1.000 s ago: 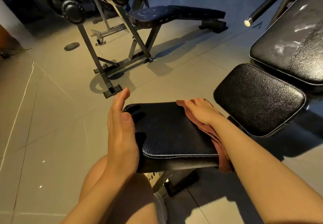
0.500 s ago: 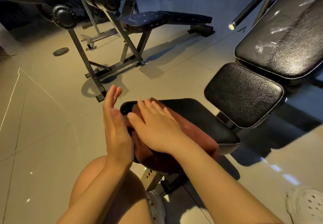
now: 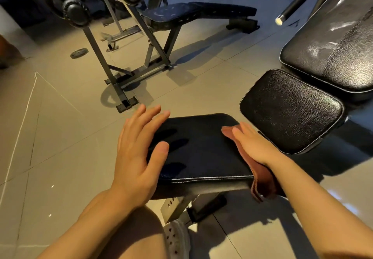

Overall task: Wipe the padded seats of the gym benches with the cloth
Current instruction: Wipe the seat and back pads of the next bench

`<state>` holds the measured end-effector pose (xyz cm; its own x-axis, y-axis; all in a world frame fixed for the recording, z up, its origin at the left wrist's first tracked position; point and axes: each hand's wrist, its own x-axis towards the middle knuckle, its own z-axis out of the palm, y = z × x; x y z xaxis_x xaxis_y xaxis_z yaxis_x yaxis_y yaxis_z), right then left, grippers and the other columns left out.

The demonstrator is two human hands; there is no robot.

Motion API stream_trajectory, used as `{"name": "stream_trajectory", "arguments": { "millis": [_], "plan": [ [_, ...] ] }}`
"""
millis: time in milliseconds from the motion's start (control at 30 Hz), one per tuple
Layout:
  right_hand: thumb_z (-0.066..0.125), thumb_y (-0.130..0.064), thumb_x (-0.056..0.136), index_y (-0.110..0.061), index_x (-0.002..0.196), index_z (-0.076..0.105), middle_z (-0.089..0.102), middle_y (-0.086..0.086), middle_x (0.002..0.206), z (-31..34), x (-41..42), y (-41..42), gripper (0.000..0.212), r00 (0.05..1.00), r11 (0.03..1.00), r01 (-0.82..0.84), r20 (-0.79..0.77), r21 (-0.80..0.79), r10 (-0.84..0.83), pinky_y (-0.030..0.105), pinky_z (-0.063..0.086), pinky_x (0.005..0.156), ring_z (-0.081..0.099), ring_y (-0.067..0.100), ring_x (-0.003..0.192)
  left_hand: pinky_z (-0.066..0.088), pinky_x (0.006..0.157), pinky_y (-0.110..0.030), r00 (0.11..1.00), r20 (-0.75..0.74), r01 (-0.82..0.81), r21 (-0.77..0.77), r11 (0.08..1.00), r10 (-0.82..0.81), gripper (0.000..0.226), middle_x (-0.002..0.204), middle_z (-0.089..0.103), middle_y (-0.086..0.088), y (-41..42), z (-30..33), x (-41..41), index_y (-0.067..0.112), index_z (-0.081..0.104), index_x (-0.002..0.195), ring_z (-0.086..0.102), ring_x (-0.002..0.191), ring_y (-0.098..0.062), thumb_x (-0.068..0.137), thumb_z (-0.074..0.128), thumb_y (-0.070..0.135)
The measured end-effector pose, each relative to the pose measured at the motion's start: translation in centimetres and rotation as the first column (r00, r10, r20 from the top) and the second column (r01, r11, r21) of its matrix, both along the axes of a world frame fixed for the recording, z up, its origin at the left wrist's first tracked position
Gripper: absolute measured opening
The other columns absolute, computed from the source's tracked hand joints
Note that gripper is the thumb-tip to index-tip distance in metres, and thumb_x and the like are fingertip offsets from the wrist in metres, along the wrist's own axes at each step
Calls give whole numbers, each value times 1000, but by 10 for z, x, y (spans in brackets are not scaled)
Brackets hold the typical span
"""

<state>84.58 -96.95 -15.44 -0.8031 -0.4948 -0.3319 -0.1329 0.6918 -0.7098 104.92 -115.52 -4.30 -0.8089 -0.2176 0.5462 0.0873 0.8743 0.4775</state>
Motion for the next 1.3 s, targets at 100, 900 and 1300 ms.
{"name": "stream_trajectory", "arguments": {
  "millis": [100,900,1300],
  "plan": [
    [22,-48,102,-18,149,32,36,5,154,-1,10,9,57,999,1000,27,-21,-1,-27,46,29,114,38,23,137,24,112,-62,1000,30,9,-11,1000,-9,57,149,43,0,0,2,0,22,45,140,25,147,-18,100,24,57],
    [19,-40,104,-17,156,0,-6,-2,163,14,41,16,61,919,950,-312,-242,34,311,31,-2,122,-6,11,150,21,119,-38,998,-14,-54,81,995,55,64,143,39,17,6,-3,1,27,41,137,27,143,-7,96,14,68],
    [28,-29,107,-9,156,11,8,9,164,24,-5,-59,56,892,925,-352,-250,142,377,39,11,121,11,23,150,30,110,-63,1000,-27,12,333,943,-3,65,156,31,6,-1,-6,-1,41,32,146,31,143,-29,91,28,75]
  ]
}}
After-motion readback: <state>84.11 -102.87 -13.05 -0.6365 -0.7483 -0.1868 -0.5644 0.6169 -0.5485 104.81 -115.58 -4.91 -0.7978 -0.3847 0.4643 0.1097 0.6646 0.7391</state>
